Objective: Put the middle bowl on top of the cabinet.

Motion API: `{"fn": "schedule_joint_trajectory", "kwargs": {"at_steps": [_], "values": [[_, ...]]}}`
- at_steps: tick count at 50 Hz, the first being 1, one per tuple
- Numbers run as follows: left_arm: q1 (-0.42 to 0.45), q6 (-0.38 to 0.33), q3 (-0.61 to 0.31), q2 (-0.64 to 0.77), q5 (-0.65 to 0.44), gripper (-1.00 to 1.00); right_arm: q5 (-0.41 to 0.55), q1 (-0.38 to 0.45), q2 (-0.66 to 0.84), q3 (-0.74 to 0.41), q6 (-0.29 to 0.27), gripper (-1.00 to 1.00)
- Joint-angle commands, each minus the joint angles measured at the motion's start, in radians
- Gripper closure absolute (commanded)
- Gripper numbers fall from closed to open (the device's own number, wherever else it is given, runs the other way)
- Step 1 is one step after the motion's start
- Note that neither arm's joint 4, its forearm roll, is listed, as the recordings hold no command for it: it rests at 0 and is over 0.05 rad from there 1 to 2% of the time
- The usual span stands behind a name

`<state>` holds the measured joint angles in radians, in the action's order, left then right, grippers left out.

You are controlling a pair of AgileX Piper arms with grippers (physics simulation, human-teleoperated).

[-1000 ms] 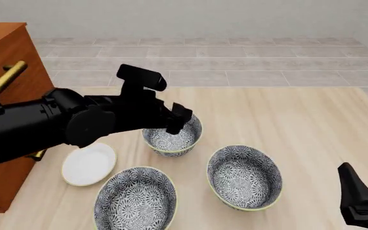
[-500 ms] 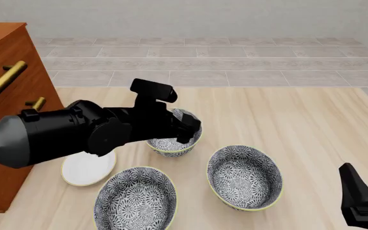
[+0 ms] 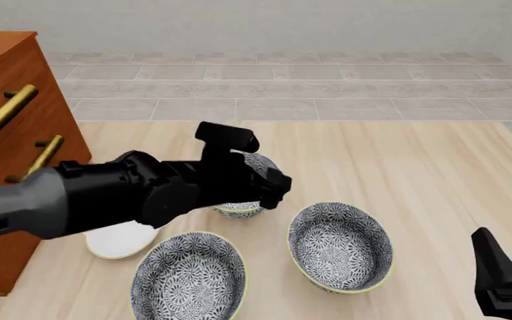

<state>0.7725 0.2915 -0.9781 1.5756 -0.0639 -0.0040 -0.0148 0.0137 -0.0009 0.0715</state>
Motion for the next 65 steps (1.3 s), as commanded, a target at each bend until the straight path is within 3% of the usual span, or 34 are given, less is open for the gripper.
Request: {"fn": "schedule_joint_trajectory", "kwargs": {"at_steps": [1, 41, 65], "values": [[0.018, 0.03, -0.001, 0.024, 0.015, -1.0, 0.002, 0.001, -0.004, 0.0, -0.002, -1.0], [0.051, 0.134, 0.027, 0.119, 0.093, -1.0, -0.004, -0.014, 0.003, 0.0, 0.012, -1.0], [0.047, 0.162, 0.047, 0.163, 0.133, -1.0, -0.008, -0.016, 0.009, 0.0, 0.013, -1.0]]}}
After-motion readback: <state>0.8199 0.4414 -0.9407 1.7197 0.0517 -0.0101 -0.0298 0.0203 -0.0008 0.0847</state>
